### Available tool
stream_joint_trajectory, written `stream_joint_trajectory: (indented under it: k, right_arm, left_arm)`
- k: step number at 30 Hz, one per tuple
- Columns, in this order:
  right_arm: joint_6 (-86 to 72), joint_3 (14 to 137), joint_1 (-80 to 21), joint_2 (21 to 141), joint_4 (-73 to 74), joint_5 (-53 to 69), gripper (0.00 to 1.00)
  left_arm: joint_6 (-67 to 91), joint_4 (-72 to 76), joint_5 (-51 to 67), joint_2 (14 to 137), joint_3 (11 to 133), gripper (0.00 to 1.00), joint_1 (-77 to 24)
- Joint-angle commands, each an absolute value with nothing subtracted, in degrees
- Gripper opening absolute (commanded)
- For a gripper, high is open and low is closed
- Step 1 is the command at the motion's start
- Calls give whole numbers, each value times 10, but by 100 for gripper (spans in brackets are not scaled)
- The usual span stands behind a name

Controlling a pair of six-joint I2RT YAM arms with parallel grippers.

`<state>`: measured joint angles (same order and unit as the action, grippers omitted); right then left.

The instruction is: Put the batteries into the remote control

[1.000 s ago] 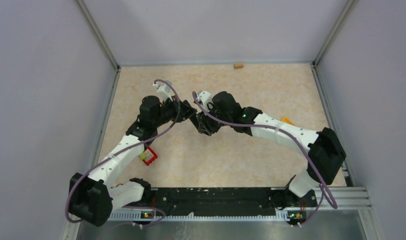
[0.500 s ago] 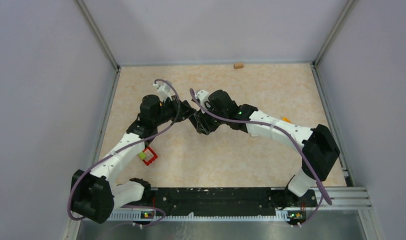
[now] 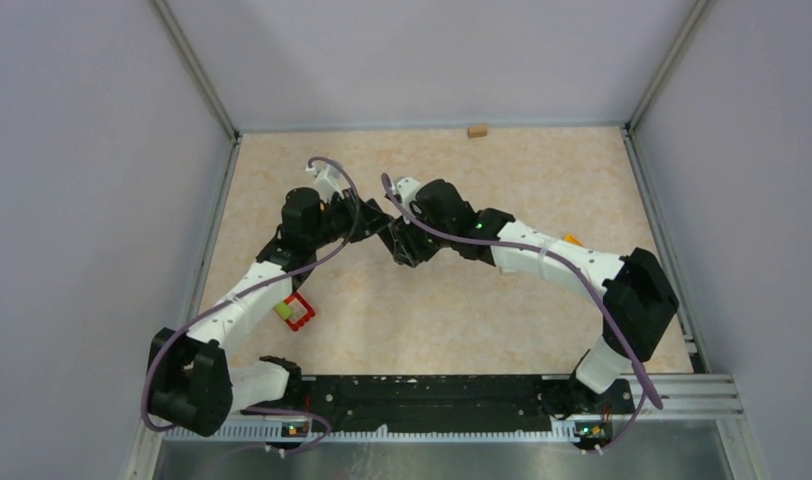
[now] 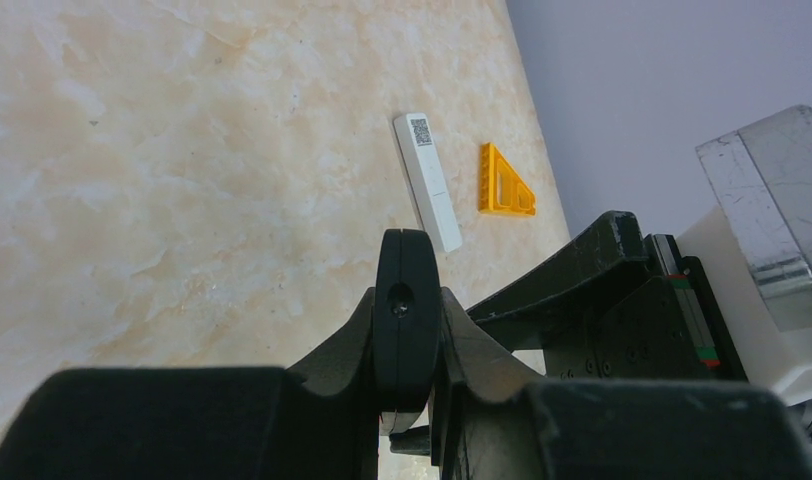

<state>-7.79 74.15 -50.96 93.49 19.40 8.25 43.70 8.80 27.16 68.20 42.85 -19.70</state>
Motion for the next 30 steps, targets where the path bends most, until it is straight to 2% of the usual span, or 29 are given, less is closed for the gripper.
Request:
stream_joint_trajectory:
  k: [1,9,14,19,21,25,30]
  right_arm:
    - [-96,781,-516,949,38,43,41]
    - [-124,766,-515,946,48,27,45]
    - [-122,722,-513,913,79,37,57]
    - [-120,713,-508,888,146,16,60]
    - [-119,700,-509,867,145,13,67]
    - [-123,674,-507,818,119,27,89]
    - [-220,616,-480,759,13,94,93]
  left_arm:
    - [551,147,426,690,416,0,-243]
    - [577,177,434,697,428,0,-229]
    - [598,174,457,709,455,0,-182]
    - [626,191,473,731,469,0,-134]
    - [624,192,476,739,474,0,-122]
    - [623,197,484,748,480,0,-107]
    - [624,196,492,751,486,0,-93]
